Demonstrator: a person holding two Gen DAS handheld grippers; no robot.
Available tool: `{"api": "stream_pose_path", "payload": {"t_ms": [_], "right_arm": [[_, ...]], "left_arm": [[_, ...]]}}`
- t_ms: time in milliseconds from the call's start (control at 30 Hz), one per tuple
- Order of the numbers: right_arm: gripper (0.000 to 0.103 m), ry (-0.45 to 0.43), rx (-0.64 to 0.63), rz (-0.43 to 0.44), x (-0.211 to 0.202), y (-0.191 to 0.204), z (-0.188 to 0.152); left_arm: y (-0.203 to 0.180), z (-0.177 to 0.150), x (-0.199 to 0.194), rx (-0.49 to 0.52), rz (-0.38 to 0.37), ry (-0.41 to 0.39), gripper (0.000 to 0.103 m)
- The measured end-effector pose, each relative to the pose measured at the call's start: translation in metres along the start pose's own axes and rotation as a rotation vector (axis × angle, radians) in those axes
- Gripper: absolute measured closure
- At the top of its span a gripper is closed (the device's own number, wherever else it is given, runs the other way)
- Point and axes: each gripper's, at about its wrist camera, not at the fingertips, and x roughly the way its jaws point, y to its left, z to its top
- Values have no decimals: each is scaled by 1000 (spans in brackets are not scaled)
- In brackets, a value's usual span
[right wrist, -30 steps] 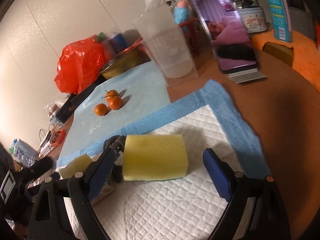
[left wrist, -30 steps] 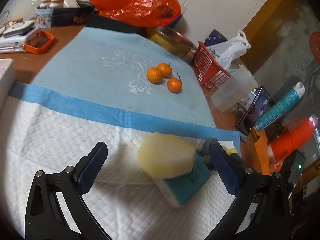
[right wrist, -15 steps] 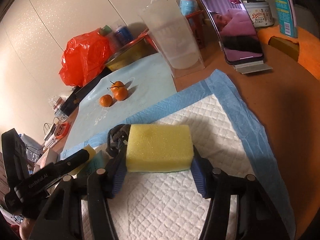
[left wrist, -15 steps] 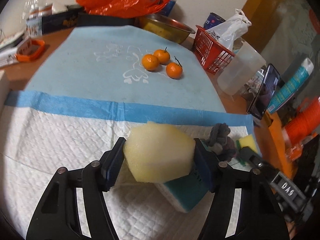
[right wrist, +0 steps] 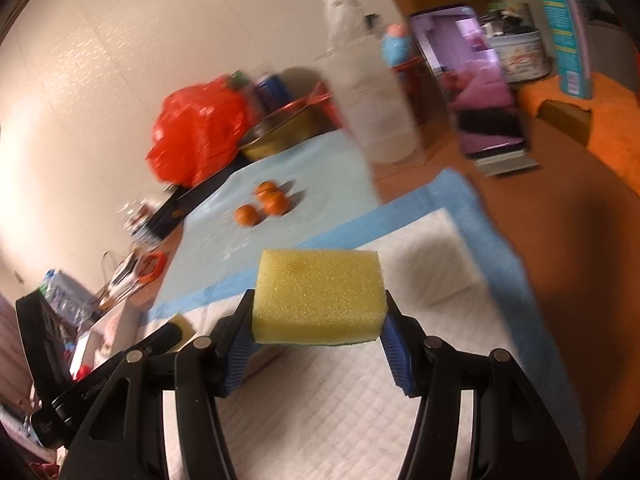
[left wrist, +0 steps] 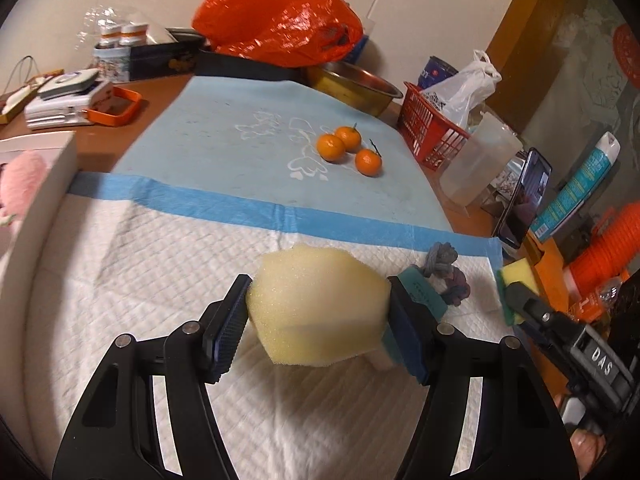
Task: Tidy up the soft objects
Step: 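Carry the yellow sponge with the right tool while the left tool carries the pale foam to the tray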
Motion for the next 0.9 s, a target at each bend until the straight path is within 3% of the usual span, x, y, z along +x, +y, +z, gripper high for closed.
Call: {"api": "stream_pose_path", "payload": {"t_ms": [233, 433, 633, 900], "right_arm": [[45, -1, -95, 105, -9, 54, -11], [45, -1, -189, 182, -17, 105, -30], [45, -97, -303, 215, -46, 152, -34], [45, -185, -366, 298, -79, 200, -37]], "left_arm": [[3, -1, -64, 70, 60, -124, 36], [27, -15, -119, 87, 130, -197, 36], [49, -22, -194, 113, 188, -308, 36], [111, -11, -290, 6, 299, -458, 36]]}}
